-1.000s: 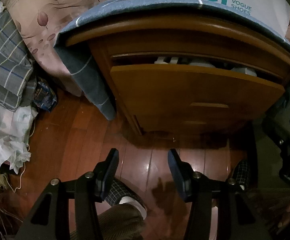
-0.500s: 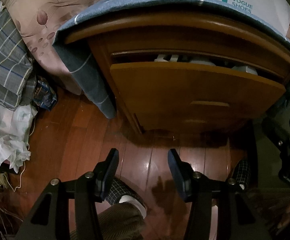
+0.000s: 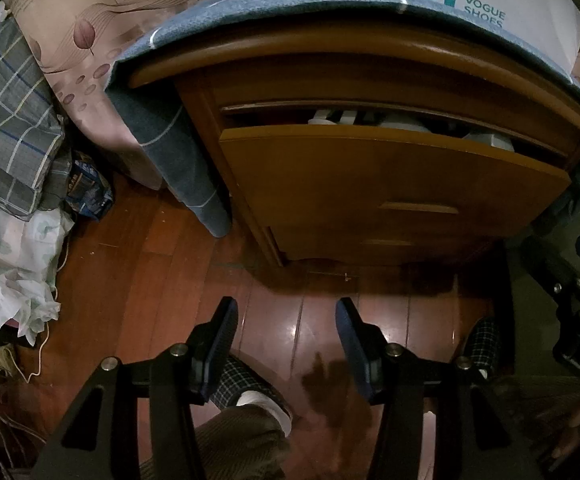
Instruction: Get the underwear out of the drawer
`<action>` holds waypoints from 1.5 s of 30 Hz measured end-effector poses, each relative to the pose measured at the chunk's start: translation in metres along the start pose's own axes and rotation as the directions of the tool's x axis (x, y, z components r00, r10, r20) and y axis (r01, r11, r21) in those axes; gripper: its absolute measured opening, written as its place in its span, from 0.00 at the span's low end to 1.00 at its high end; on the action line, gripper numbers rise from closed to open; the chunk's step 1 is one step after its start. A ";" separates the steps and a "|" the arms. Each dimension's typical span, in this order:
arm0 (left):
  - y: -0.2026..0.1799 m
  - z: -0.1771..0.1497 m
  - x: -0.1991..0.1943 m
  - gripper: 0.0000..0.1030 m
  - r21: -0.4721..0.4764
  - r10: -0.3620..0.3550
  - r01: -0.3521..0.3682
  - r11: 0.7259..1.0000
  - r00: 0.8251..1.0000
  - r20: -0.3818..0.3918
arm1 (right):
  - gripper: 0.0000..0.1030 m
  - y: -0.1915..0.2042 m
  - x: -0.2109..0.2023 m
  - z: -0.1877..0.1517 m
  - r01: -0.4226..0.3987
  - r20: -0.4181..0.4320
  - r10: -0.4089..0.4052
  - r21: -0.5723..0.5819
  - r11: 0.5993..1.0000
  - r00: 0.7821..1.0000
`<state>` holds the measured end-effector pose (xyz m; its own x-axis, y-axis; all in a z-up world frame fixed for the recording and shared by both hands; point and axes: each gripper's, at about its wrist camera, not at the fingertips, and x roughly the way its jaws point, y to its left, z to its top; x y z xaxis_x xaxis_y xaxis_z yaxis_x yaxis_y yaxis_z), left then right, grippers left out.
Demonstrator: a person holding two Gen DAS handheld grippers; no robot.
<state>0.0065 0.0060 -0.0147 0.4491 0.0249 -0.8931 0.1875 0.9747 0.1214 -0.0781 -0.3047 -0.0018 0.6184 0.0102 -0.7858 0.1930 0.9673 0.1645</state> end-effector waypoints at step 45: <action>0.059 0.060 0.104 0.65 -0.749 -0.536 0.552 0.366 0.783 0.316 | 1.00 -0.033 -0.004 0.006 -0.078 -0.055 0.087 0.151 0.985 0.995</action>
<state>0.1166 0.0523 -0.0746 0.5273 -0.5726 -0.6277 -0.3380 0.5364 -0.7733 -0.0820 -0.3383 -0.0009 0.5900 0.1086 -0.8001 0.2568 0.9142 0.3135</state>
